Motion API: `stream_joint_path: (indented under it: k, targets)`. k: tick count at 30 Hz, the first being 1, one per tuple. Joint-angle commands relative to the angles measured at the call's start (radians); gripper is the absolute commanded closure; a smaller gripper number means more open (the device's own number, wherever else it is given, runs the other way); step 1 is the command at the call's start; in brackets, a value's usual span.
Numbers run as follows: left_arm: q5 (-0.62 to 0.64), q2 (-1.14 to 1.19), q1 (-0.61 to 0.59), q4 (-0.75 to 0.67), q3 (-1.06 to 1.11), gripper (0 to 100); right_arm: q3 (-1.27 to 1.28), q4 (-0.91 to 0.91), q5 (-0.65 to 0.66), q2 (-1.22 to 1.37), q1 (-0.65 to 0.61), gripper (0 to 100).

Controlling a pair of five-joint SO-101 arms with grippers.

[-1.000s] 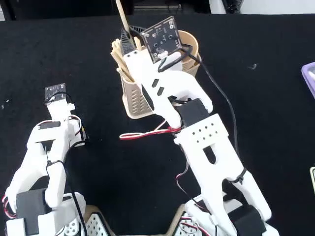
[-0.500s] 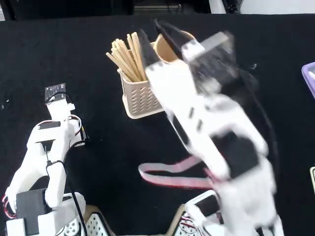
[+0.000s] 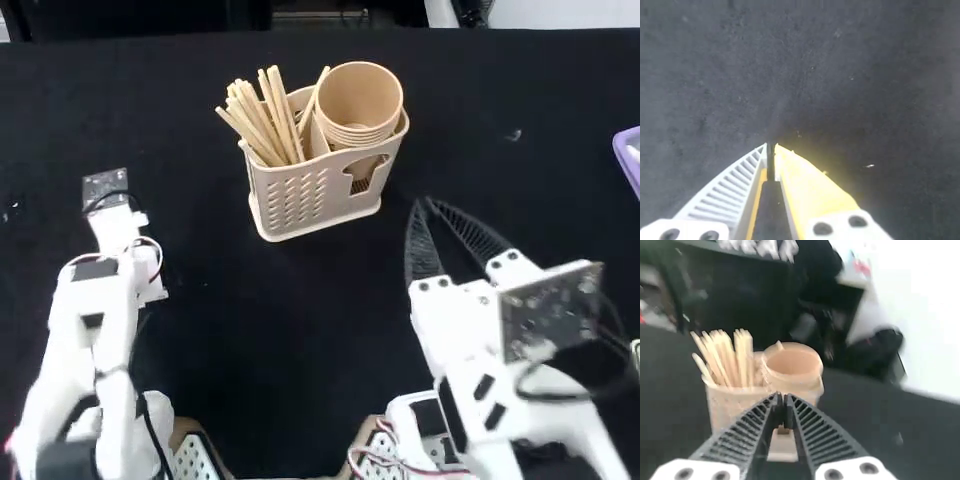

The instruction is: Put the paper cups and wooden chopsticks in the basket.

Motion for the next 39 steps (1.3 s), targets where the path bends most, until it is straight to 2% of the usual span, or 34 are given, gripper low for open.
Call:
stream_joint_path:
  k: [1,3,7,10,14,20,24,27,34,39]
  targets:
    - [-0.011,-0.27,-0.005,0.055,0.018,97,0.189,0.006,-0.011,-0.056,0.057,98.4]
    - [-0.029,-0.407,-0.012,0.121,0.022,97,0.278,0.014,-0.018,-0.093,0.057,98.6]
    - [-0.164,-0.657,-0.008,0.302,0.024,97,0.438,0.046,-0.144,-0.24,0.058,98.4]
    - [-0.186,-0.807,-0.013,0.393,0.048,97,0.593,0.034,-0.186,-0.387,0.057,98.4]
    - [-0.187,-0.977,-0.005,0.433,0.139,97,0.866,0.006,-0.183,-0.567,0.061,98.4]
    - [-0.187,-1.218,-0.004,0.442,0.272,97,1.067,-0.06,-0.181,-0.538,0.058,98.4]
    - [-0.184,-1.195,0.004,0.44,0.3,97,1.181,-0.118,-0.181,-0.55,0.058,98.4]
    - [-0.186,-1.197,0.041,0.437,0.403,97,1.257,-0.129,-0.18,-0.55,0.058,98.4]
    - [-0.178,-1.215,0.091,0.445,0.547,97,1.257,-0.012,-0.178,-0.549,0.061,98.6]
    - [-0.186,-1.215,0.081,0.539,0.59,97,1.257,-0.014,-0.178,-0.549,0.061,98.6]
